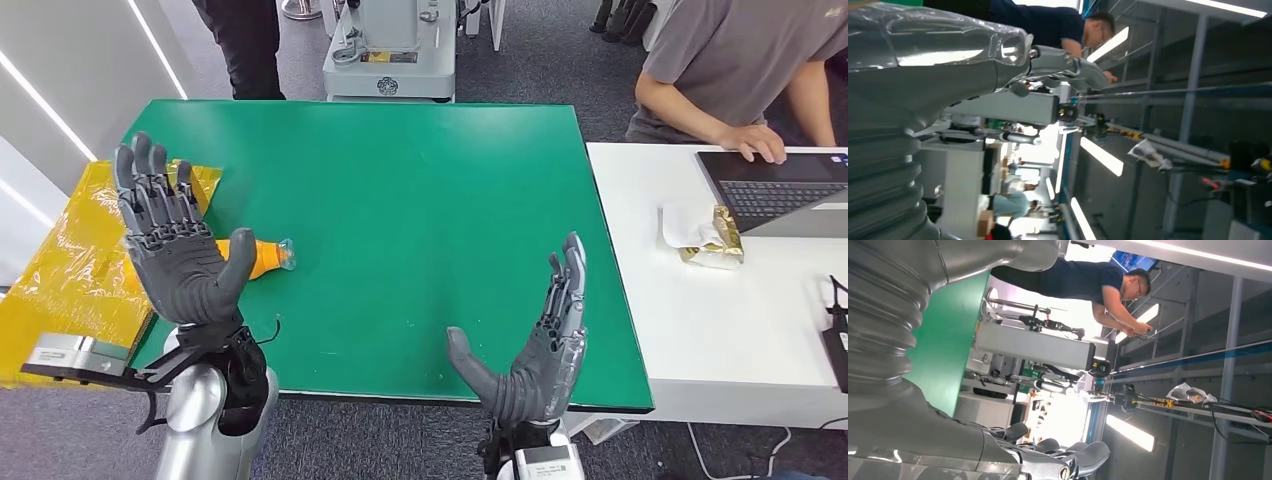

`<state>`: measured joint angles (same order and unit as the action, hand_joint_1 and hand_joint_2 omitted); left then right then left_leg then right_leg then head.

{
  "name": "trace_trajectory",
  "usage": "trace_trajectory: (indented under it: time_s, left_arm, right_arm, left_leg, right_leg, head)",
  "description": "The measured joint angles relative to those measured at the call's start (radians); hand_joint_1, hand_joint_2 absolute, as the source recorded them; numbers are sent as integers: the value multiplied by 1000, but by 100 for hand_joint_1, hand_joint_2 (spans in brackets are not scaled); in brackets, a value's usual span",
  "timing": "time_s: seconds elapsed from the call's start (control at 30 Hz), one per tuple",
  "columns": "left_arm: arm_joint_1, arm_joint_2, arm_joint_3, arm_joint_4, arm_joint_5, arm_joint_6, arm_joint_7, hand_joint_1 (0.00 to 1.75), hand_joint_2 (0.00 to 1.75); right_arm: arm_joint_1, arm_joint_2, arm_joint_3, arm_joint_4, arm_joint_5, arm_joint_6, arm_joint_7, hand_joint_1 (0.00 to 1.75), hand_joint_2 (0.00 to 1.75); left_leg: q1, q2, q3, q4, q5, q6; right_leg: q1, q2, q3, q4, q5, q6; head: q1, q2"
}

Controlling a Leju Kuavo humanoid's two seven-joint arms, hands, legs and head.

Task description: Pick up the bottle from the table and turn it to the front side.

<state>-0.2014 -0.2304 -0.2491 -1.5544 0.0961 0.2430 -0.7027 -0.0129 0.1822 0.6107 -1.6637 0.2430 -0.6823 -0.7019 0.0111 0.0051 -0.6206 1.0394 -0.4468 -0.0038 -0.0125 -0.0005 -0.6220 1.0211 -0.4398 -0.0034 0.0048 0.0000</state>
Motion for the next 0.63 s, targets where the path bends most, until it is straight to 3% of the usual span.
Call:
trace_trajectory:
  time_s: [0.13,0.23,0.43,0.63]
  left_arm:
    - [23,-44,10,4,22,-183,0,0,175]
    - [26,-50,17,8,26,-246,0,0,175]
    - [26,-51,18,8,4,-241,0,0,175]
    - [23,-50,6,18,-102,-151,0,0,175]
  right_arm:
    - [1,-1,-2,2,11,0,0,0,175]
    - [4,-1,-8,2,21,0,0,0,175]
    - [6,0,-11,2,22,0,0,0,175]
    - [8,2,-15,2,39,0,0,0,175]
  left_leg:
    - [0,0,0,0,-1,1]
    - [0,0,0,0,-1,1]
    - [0,0,0,0,-1,1]
    - [0,0,0,0,-1,1]
  right_leg:
    - [0,-1,0,0,-1,0]
    - [0,-1,0,1,-1,0]
    - [0,-1,0,1,-1,-1]
    - [0,-1,0,1,-1,0]
  head:
    - [1,0]
    - [1,0]
    - [1,0]
    - [1,0]
